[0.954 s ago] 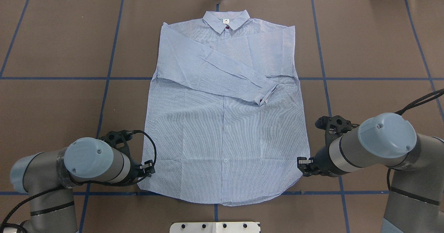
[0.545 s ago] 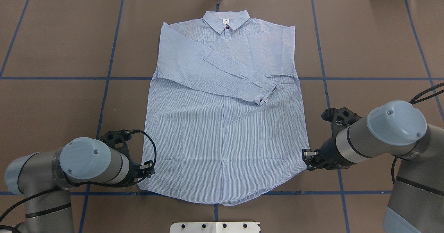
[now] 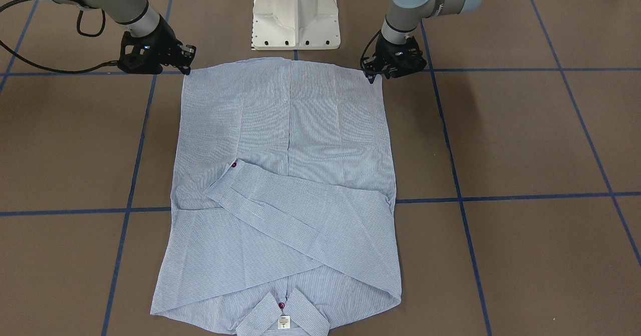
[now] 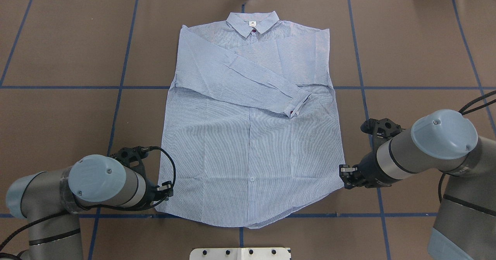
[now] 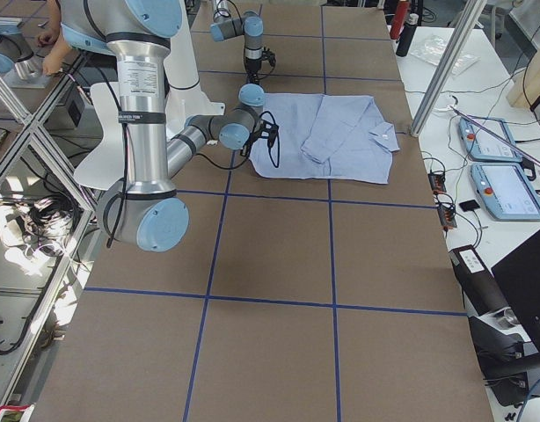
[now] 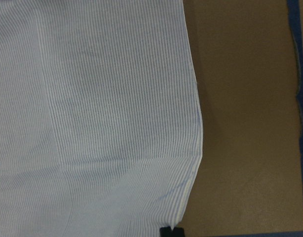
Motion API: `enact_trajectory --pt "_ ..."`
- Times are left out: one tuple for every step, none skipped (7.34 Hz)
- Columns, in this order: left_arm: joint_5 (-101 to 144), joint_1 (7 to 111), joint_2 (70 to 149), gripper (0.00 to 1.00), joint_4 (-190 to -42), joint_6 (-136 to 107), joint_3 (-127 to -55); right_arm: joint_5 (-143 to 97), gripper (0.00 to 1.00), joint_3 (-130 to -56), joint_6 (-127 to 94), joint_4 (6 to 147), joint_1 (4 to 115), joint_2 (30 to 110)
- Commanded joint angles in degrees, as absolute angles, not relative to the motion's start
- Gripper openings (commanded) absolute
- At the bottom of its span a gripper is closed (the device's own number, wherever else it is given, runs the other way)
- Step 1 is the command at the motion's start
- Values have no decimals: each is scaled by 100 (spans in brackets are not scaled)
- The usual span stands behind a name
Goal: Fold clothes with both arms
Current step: 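Grasp the hem corners with both grippers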
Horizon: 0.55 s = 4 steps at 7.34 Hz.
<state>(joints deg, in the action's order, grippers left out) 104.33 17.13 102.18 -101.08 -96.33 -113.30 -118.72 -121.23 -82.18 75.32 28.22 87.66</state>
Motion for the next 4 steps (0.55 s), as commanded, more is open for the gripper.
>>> enact_trajectory --pt "10433 1661 10239 57 -10107 -9633 -11268 -11874 0 -12111 -8218 7541 2830 8771" --pt "10433 1652 10239 55 -10107 -9633 -11259 -11865 0 -12111 -8218 7541 2830 8763" --pt "10433 1644 10248 55 -10107 -9633 -11215 -11874 0 -12111 -8218 7541 2830 8763" --pt "10433 1626 10248 55 -10099 -9633 -11171 -11874 0 -12111 -8218 7541 2830 8763"
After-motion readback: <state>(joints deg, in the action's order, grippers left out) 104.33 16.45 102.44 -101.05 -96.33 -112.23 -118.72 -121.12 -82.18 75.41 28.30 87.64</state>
